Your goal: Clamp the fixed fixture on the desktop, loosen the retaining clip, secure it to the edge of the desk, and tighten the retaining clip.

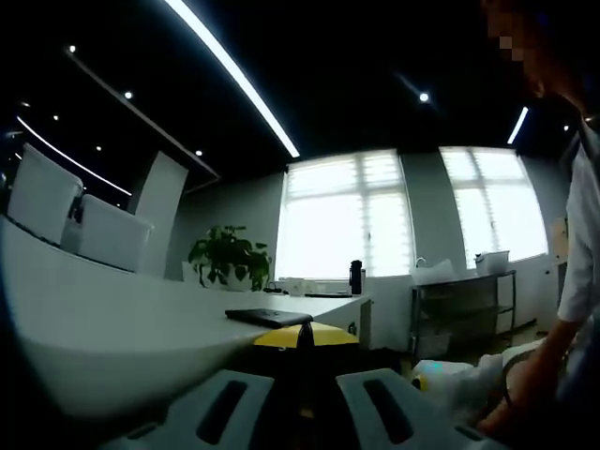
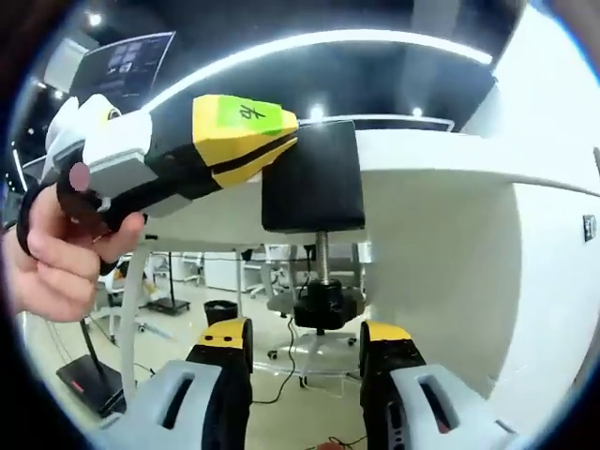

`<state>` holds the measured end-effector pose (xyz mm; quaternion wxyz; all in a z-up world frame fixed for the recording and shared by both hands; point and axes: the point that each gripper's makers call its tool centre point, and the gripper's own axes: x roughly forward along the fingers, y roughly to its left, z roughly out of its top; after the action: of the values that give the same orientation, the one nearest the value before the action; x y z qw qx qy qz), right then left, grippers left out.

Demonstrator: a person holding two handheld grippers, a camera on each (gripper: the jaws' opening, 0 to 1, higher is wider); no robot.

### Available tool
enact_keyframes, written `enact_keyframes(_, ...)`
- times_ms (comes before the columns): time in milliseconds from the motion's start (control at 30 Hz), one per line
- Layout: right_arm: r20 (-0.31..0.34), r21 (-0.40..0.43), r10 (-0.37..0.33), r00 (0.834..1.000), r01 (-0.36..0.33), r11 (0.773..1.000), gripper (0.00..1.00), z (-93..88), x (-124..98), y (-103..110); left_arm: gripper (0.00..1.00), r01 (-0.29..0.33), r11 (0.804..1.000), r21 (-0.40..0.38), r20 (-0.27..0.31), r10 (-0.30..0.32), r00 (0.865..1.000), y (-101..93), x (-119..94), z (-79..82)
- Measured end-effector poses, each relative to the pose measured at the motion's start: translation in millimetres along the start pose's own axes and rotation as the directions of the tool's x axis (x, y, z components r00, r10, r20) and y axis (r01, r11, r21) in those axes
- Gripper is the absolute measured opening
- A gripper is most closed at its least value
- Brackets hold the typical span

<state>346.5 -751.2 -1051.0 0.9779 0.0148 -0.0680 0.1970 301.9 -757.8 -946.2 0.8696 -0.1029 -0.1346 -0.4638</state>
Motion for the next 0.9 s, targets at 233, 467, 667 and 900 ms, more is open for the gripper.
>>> enact_keyframes(233, -0.034, 0.044, -0.063, 0.997, 0.065, 0.997, 0.25, -0.8, 5.1, -15.4, 0.02, 0.003, 1.0, -0.005, 0.004, -0.003, 1.0, -0.4, -0.3, 0.1)
enact_keyframes(467, -0.03, -0.026, -0.067, 0.997, 0.067, 0.997, 0.29, 3.0, 8.5, -19.0, 0.02, 0.005, 1.0, -0.01, 0.008, -0.005, 1.0, -0.4, -0.9, 0.2)
enact_keyframes(667, -0.034, -0.036, -0.066, 0.997, 0.064, 0.997, 0.26, 3.3, 10.9, -16.3, 0.02, 0.005, 1.0, -0.009, 0.008, -0.005, 1.0, -0.2, -1.1, 0.3)
enact_keyframes(900, -0.042, -0.046, -0.03, 0.999, 0.028, 0.999, 0.25, 2.6, 13.0, -15.9, 0.02, 0.004, 1.0, -0.005, 0.005, -0.004, 1.0, -0.2, -1.1, 0.1)
